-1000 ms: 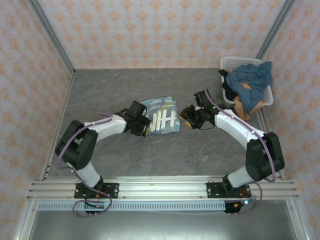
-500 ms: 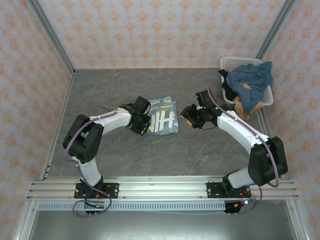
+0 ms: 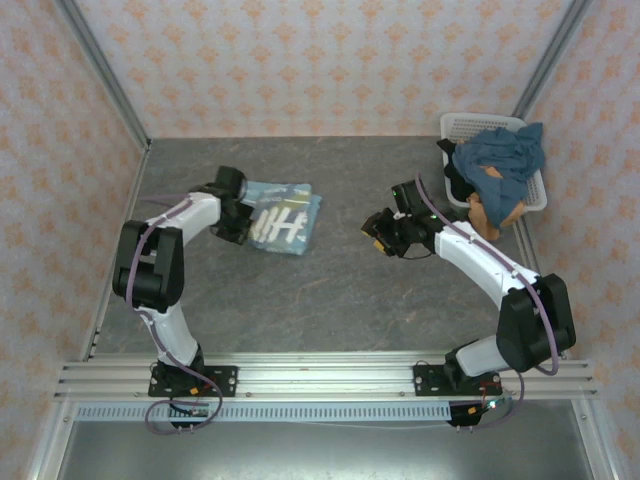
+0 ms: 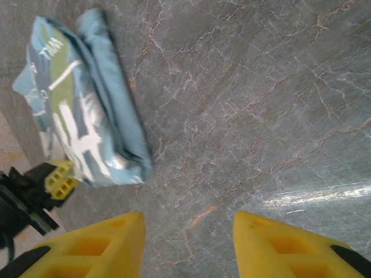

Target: Fold and stack the t-shirts

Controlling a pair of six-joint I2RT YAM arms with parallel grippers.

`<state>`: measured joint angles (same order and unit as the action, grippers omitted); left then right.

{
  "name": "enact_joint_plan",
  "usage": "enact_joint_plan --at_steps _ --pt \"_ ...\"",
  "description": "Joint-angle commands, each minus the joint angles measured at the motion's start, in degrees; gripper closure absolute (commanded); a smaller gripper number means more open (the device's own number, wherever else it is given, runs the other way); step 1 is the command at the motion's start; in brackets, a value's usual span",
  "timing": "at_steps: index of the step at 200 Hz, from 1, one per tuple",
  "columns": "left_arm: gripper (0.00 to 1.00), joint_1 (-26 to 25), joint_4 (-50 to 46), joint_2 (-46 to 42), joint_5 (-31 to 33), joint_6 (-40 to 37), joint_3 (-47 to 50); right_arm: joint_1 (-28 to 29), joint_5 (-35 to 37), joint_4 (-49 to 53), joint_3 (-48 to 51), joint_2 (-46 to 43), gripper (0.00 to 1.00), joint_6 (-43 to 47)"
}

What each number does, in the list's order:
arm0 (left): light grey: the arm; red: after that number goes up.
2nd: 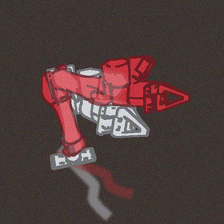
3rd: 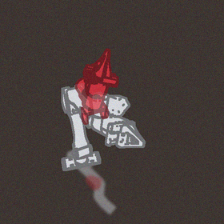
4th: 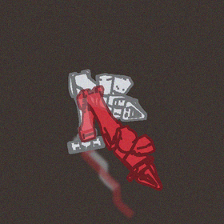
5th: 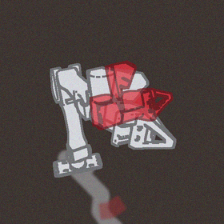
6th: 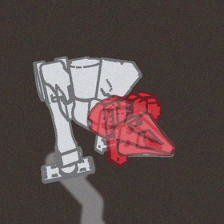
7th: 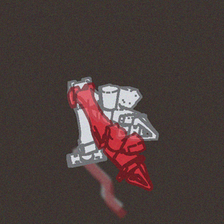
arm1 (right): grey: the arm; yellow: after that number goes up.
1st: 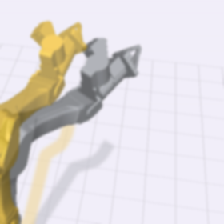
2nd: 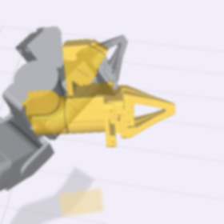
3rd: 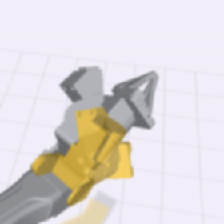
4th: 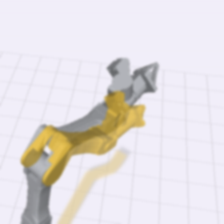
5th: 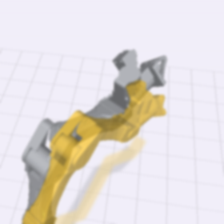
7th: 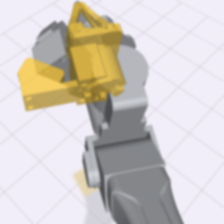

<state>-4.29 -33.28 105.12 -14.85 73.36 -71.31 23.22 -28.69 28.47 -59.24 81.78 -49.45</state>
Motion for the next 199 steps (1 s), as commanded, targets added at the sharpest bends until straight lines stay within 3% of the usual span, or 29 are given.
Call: enact_joint_plan --at_steps 1,26,52,84,110,138,157,179,199 --pt "1.0 7.1 -6.1 2.4 3.8 -8.0 -5.2 0.2 1.1 1.0 0.6 -0.5 0.55 -0.1" --pt "1.0 15.0 -7.2 8.6 4.0 -14.8 -14.2 0.2 1.0 1.2 0.8 -0.3 0.55 -0.2" --pt "1.0 20.0 -10.3 18.9 1.9 -26.1 -31.2 0.2 0.9 1.3 1.0 -0.1 0.55 -0.2" --pt "0.63 21.5 -19.8 28.7 1.5 -36.1 -50.0 0.2 0.9 1.9 1.1 0.0 0.55 -0.2" --pt "0.53 21.2 -24.1 22.1 9.0 -33.1 -48.9 0.2 1.3 2.7 0.4 0.1 0.55 0.1" --pt "0.51 16.7 -15.6 12.4 6.2 -33.3 -41.2 0.2 1.2 2.2 -0.2 1.2 0.55 0.0" --pt "0.52 12.8 -19.8 19.1 0.3 -37.3 -50.4 0.2 0.6 1.2 -0.5 2.4 0.56 -0.3" --pt "0.52 9.1 -28.0 30.0 0.6 -42.4 -63.5 0.2 0.2 1.3 -1.5 3.2 0.56 -0.1" --pt "0.48 7.7 -30.5 35.8 3.5 -46.7 -67.8 0.2 0.5 1.9 -1.7 2.5 0.56 0.2"
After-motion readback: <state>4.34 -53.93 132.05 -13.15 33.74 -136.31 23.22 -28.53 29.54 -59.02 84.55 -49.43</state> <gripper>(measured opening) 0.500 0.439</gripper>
